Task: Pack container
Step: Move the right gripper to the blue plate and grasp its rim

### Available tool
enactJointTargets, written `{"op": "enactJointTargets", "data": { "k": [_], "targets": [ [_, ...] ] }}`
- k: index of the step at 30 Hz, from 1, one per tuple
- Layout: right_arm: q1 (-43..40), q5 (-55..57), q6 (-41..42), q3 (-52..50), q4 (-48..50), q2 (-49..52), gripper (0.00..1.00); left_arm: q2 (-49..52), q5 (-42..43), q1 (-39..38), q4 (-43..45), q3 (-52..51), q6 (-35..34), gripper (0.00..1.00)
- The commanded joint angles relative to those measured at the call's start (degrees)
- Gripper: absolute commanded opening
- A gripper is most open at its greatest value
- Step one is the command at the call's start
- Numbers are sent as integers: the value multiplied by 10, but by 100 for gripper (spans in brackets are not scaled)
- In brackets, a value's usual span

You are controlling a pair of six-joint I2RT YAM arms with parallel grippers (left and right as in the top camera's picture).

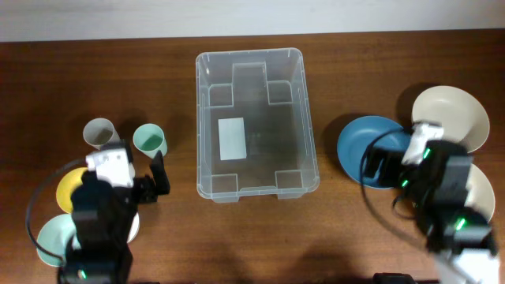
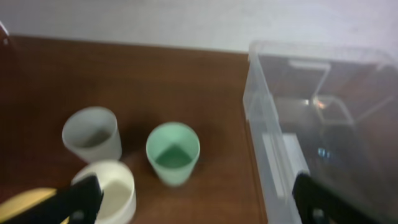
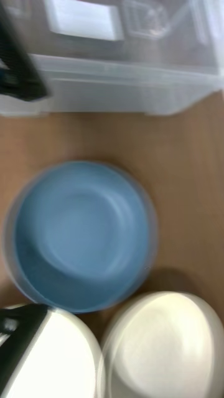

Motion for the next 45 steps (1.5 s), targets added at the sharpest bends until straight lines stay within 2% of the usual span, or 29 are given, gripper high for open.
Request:
{"op": "enactJointTargets", "data": {
  "k": [1, 4, 8, 13, 27, 45],
  "targets": [
    [-55, -66, -23, 120, -72, 84, 99, 72, -5, -1, -57, 87, -7, 100],
    [-97, -84, -37, 223, -179, 161, 99, 124, -6, -1, -124, 145, -7, 100],
    [-134, -74, -65, 310, -247, 224, 99, 160, -5, -1, -143, 158, -7, 100],
    [-163, -72, -144, 324, -229, 267, 99, 183, 14, -1, -144, 158, -8, 100],
    [-192, -84, -150, 324, -189, 492, 99, 195, 14, -1, -144, 158, -7, 100],
    [-192, -105, -150, 323, -147, 633, 99, 195, 14, -1, -143, 158, -7, 100]
  ]
}}
